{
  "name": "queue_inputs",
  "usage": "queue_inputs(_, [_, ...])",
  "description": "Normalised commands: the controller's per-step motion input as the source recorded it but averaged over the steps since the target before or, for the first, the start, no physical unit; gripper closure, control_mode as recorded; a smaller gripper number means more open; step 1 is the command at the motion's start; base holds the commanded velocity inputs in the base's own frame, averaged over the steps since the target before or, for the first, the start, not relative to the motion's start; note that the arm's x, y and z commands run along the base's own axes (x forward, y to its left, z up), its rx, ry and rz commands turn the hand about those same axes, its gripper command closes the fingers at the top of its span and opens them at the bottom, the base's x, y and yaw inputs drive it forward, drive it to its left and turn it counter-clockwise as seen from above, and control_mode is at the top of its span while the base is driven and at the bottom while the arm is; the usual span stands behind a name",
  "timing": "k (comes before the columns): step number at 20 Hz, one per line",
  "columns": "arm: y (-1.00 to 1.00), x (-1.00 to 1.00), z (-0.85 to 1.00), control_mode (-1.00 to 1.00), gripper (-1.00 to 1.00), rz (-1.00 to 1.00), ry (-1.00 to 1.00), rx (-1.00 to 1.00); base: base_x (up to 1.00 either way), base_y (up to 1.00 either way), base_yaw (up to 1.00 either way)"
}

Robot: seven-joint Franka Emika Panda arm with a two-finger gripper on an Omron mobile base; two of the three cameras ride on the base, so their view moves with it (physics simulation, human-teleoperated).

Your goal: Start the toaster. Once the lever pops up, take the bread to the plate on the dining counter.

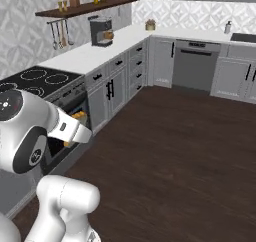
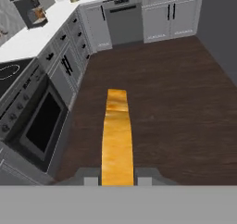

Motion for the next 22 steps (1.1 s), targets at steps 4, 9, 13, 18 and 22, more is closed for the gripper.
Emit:
queue_inputs(4, [0.0, 0.0, 0.0, 1.0, 1.0, 0.0, 0.0, 0.0, 1.0, -0.73, -0.19])
queue_inputs(9, [0.0, 0.0, 0.0, 1.0, 1.0, 0.0, 0.0, 0.0, 1.0, -0.91, -0.13])
queue_inputs(13, [0.0, 0.0, 0.0, 1.0, 1.0, 0.0, 0.0, 0.0, 1.0, -1.0, -0.08])
queue_inputs(18, [0.0, 0.0, 0.0, 1.0, 1.0, 0.0, 0.0, 0.0, 1.0, -1.0, -0.06])
queue_inputs(22, [0.0, 0.0, 0.0, 1.0, 1.0, 0.0, 0.0, 0.0, 0.83, -1.0, -0.01])
